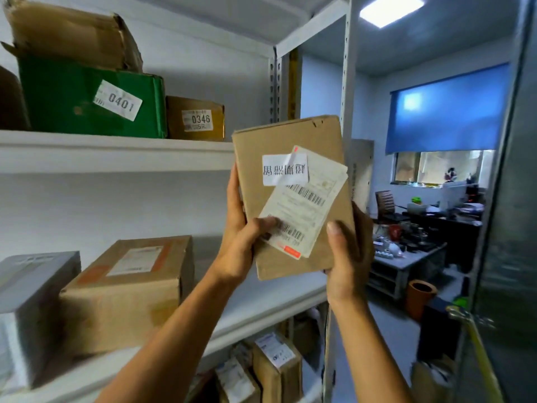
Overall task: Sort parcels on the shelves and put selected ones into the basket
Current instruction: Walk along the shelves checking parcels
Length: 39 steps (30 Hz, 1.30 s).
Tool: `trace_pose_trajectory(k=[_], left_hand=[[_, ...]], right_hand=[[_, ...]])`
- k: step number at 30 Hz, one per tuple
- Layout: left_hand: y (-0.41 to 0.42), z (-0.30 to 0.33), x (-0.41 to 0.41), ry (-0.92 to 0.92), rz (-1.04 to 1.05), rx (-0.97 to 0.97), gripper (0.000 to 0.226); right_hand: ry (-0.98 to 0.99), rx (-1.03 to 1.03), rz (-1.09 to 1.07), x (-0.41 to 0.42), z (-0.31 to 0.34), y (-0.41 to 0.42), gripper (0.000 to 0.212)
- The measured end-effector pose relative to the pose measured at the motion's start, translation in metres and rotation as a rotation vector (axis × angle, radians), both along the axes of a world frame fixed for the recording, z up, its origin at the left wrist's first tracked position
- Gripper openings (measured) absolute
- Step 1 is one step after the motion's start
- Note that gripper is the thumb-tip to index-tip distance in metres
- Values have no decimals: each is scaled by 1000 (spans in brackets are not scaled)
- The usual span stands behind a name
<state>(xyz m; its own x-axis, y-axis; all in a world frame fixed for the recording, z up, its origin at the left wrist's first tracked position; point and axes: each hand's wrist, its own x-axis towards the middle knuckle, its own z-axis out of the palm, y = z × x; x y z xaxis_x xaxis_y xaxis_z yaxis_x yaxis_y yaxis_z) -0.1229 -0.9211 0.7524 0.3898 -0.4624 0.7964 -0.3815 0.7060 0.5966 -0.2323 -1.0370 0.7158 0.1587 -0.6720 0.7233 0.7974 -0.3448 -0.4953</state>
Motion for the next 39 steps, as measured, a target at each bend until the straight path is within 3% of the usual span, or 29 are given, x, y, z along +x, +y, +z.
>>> trace_pose_trajectory(k=[3,4,7,9,11,15,17,21,24,26,28,31,35,39], left_hand=[[6,-10,-8,155,-104,37,104],[12,-10,-9,235,-148,82,105],[36,-16,1,357,-322,343,122],[53,-30,9,434,-470,488,129],[62,-48,11,451,-530,562,121],[57,-84,-5,333,-333,612,112],[49,-103,-19,355,-262,568,114],[35,-133,-36,476,-202,441,108],[22,-142,-53,554,-254,319,91],[7,-144,-67,613,-289,246,80],[-8,-143,-79,640,-277,229,91],[-20,-156,-86,602,-262,282,114],[-12,-177,-83,516,-242,384,86],[1,-170,-81,497,-320,490,97]], right_hand=[[220,121,203,-18,2,-14,88],[288,145,280,-26,7,-17,85],[491,141,435,-53,25,-33,30],[628,50,398,-65,40,-49,23],[790,-112,375,-69,57,-57,15],[1042,-251,417,-54,66,-70,66],[1087,-217,379,-43,64,-74,74],[974,-121,285,-58,44,-83,57],[813,202,327,-78,5,-81,62],[669,316,488,-91,-38,-59,75],[606,313,530,-82,-65,-23,94],[483,384,427,-70,-84,-5,116],[377,392,328,-93,-96,-11,109],[412,401,253,-124,-116,1,111]])
